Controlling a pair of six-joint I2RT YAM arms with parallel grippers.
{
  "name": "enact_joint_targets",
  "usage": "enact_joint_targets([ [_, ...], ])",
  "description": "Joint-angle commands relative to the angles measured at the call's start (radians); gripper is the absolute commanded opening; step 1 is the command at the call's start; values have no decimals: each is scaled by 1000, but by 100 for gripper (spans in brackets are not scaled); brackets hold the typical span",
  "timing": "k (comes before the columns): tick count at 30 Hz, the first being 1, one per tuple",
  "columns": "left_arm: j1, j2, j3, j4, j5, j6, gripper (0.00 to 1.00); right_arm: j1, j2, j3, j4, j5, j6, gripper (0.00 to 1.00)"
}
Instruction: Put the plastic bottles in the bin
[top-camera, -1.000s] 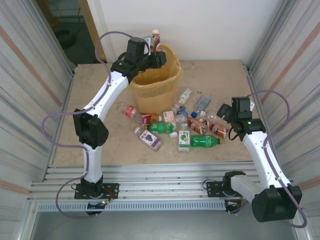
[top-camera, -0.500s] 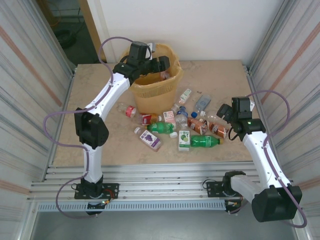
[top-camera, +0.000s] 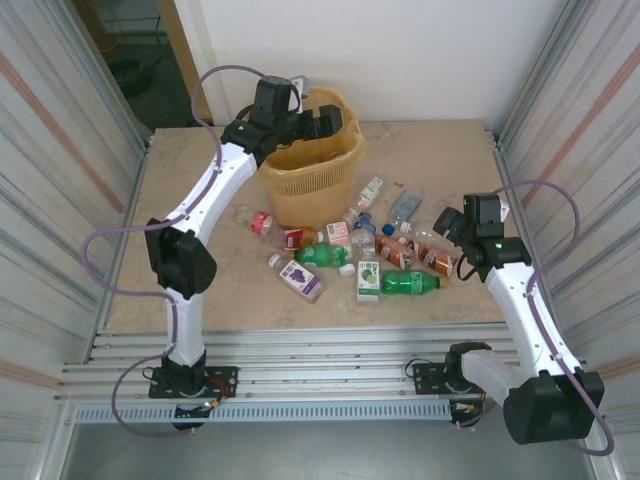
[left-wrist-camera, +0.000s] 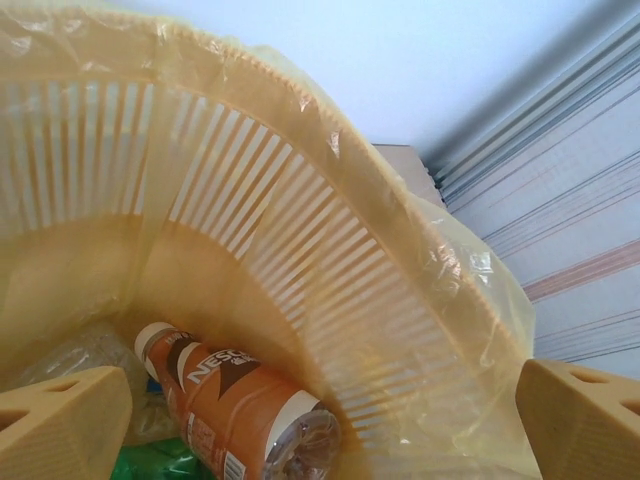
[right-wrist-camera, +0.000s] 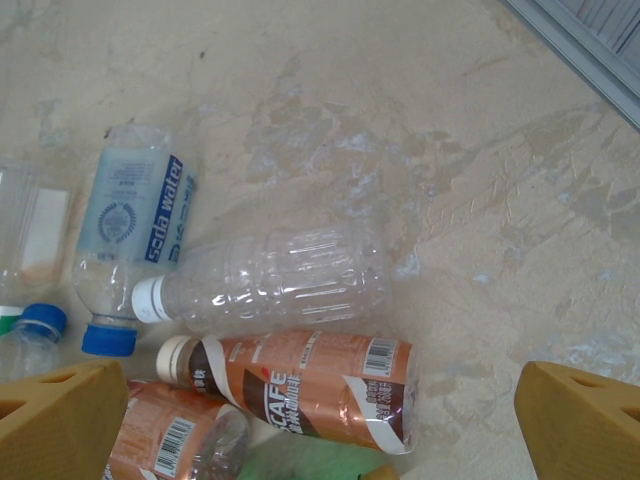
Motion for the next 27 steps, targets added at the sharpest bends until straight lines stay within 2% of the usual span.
enact_joint_targets([
  [1,-6,-98,40,-17,-40,46,99,6,4,45,10,5,-15,98],
  [7,-5,-212,-14,-32,-106,71,99,6,13,69,16,-19,-23,98],
  [19,2,-540,-311,12,-254,80,99,12,3,121,-13,-81,-70,98],
  [27,51,-751,-466,11,-317,68,99,25,-19,125,-46,-117,-83,98],
])
